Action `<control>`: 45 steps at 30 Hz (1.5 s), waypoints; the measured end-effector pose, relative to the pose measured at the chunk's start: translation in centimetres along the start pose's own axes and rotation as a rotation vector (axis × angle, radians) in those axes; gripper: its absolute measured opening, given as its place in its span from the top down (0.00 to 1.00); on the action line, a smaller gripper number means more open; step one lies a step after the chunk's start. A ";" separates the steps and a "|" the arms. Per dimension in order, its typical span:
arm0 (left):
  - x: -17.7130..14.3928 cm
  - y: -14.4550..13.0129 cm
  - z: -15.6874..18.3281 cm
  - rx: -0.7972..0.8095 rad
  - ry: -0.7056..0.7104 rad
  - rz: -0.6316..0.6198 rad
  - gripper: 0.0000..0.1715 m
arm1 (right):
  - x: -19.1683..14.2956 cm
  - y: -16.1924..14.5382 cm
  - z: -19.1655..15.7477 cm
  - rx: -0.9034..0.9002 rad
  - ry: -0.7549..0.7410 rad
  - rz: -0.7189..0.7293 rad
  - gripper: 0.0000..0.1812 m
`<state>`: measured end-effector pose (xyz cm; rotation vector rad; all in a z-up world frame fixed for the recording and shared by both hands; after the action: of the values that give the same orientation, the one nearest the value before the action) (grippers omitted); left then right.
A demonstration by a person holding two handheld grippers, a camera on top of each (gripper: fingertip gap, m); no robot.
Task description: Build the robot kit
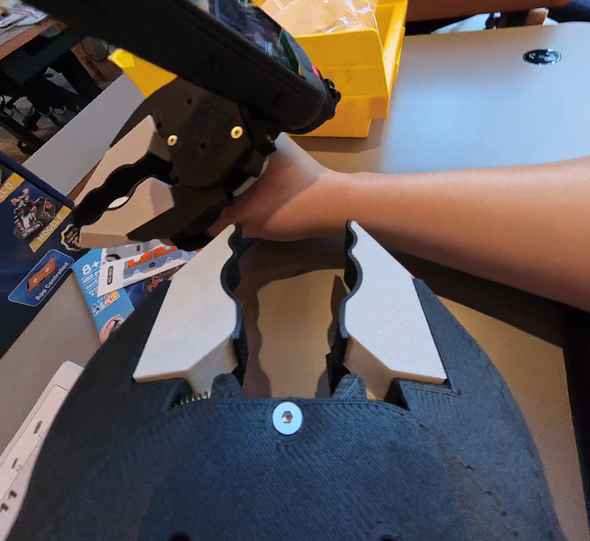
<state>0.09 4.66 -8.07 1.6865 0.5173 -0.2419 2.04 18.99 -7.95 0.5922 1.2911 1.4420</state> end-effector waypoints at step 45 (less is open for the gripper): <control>-31.6 -17.2 -14.1 -0.859 0.449 -1.125 0.53 | -3.0 2.0 5.2 0.658 0.073 0.320 0.91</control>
<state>-37.39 13.95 -6.69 0.4590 1.6198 -0.3655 6.76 18.57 -3.81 1.2341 1.8011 1.2779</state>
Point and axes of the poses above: each gripper's, where its closed fingertips meet, x out along the fingers, y out of its top, z = x × y across the jaws, the point moved 3 cm from there along -x, back along the fingers, and after that the axes turned 1 degree about -z, right-handed, at the moved point
